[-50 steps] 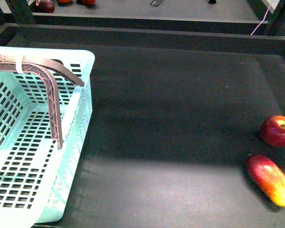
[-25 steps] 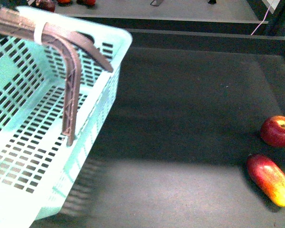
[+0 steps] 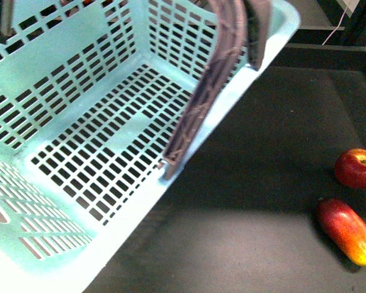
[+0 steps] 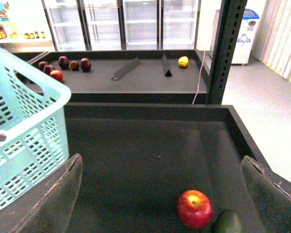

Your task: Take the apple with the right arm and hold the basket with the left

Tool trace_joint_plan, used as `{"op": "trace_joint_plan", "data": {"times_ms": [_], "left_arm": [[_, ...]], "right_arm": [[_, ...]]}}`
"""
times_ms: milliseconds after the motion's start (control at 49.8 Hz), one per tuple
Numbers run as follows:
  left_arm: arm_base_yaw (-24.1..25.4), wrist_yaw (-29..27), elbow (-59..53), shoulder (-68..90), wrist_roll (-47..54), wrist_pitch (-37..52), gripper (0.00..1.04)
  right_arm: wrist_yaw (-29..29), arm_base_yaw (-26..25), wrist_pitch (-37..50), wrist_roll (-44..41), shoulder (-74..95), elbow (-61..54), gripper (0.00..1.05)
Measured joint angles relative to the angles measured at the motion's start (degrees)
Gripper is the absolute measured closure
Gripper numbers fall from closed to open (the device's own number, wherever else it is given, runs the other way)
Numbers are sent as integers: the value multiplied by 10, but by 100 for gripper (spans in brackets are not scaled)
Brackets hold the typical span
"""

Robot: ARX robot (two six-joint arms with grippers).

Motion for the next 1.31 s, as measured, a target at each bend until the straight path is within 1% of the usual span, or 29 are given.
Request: {"op": "trace_joint_plan", "data": {"times_ms": [60,221,322,563,703,743,764,784,824,844,924,1065,1165,1306], "left_arm": [[-25,-5,9,0,3,-6,87],[-110,-16,39,1,15,-10,87],[-137,-13,45,1,21,-10,87],[-140,-28,45,1,30,-9,87],[-140,-25,45,1,31,-9,87],[-140,-23,45,1,31,-9,87],[-140,-23,45,1,31,-9,87],[-140,-22,45,1,31,-9,87],[-140,-21,46,1,31,-9,87],[-140,-21,46,1,31,-9,87],[-140,-21,46,2,31,-9,87],[-140,-25,46,2,32,-9,87],[-140,-27,46,2,33,-9,87],[-140,-23,46,2,32,-9,87]], "right_arm": [[0,0,0,0,0,0,9],[0,0,0,0,0,0,9],[0,0,0,0,0,0,9],[0,0,0,0,0,0,9],[0,0,0,0,0,0,9],[-55,-15,-63,25,29,23,9],[-90,-34,-125,53,69,49,9],[-112,-47,-162,69,102,66,9],[-135,-75,-212,95,172,88,9],[-136,-80,-214,98,183,89,9],[-137,-107,-200,107,239,88,9],[-154,-157,-125,102,332,92,9],[-158,-189,-49,88,425,104,9],[-138,-207,71,51,588,137,9]]}}
